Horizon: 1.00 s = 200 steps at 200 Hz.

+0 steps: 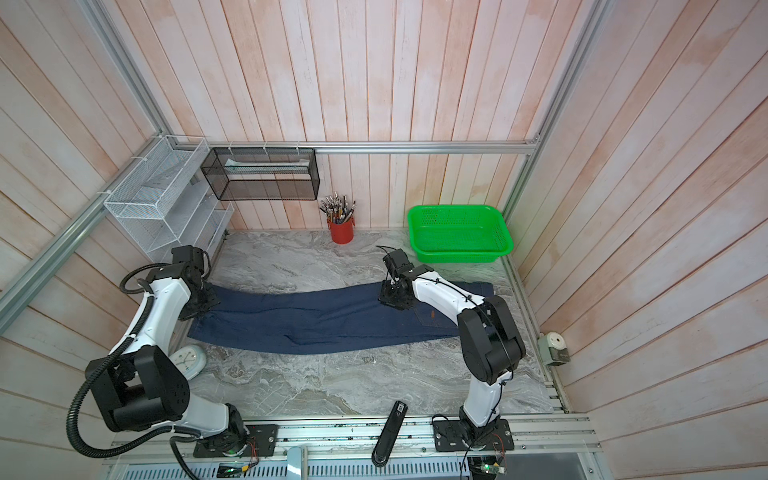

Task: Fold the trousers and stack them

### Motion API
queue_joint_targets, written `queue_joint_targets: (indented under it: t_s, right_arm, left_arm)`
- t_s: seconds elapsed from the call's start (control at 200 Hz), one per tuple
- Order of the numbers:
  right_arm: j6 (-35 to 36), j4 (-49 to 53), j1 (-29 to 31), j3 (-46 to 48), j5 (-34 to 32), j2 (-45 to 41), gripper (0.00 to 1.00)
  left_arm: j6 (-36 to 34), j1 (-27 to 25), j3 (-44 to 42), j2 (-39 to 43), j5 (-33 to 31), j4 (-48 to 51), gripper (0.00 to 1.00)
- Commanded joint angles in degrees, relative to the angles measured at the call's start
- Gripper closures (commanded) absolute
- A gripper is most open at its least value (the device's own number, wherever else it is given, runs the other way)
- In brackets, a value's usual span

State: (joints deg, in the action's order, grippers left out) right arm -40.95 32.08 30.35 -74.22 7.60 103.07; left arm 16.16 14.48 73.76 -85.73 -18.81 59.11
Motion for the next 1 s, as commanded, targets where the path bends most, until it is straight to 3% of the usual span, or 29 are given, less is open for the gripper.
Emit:
queue_joint_targets:
  t_s: [0.0,0.39,0.63,0.995]
  right_arm:
    - [0.0,2.6,0.2,-1.3,0.0,0.0,0.66]
    - [1.3,2.6,-3.4,-0.2,-0.2,-2.3,0.66]
    - [2.3,2.7,-10.3,2.3,-0.5,-6.3,0.66]
    - [3.0,2.5,-21.3,5.6,-0.1,-13.5,0.66]
  left_arm:
    - [-2.0,-4.2,2.6,1.4,1.0,-0.7,1.00]
    - [8.8,-28.0,6.9,0.8,9.7,3.1,1.00]
    - [16.9,-44.5,12.7,-7.2,13.2,0.4,1.00]
    - [27.1,-56.3,23.2,-21.5,17.2,-6.4,1.00]
